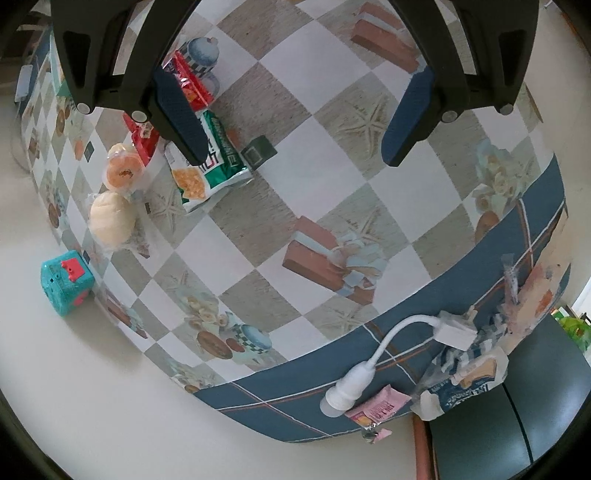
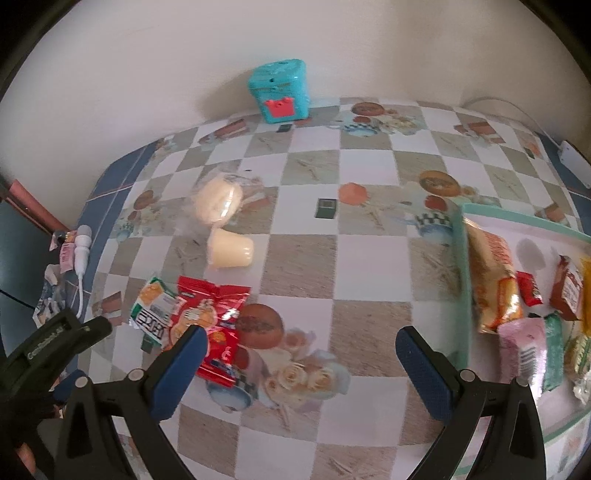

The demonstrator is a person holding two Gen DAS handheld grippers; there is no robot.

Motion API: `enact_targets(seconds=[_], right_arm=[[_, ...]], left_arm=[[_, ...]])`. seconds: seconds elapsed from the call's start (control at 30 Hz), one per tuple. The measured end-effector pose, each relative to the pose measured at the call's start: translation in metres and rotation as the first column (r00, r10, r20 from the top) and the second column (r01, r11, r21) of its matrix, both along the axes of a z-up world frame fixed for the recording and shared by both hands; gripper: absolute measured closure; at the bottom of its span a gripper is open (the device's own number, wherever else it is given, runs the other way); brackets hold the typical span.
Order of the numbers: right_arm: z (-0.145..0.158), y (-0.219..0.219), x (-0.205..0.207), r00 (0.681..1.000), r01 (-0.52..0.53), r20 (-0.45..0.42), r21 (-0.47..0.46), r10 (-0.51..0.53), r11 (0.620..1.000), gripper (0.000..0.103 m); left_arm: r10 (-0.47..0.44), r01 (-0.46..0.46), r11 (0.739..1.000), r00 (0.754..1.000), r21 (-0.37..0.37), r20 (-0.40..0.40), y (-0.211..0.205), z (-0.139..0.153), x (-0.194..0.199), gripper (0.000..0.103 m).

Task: Organize snacks
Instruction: 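Grasp the green cracker pack with the left gripper while the right grasps the red peanut bag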

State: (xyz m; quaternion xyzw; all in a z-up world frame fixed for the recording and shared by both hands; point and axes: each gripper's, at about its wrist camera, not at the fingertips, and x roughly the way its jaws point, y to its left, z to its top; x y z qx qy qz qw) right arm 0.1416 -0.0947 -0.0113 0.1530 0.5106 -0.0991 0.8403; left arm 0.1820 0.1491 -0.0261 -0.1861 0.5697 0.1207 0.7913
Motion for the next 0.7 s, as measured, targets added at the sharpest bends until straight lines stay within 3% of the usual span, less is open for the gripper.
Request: enact_targets(seconds=[0.7], right_arm=[[-0.033, 0.037, 0.036, 0.997, -0.075, 0.017, 0.037, 0.074, 0.997, 0.000]], left_arm=[[0.035, -0.035, 0.999, 0.999, -0.016, -0.020, 0.004, -0.022, 0.026, 0.008]])
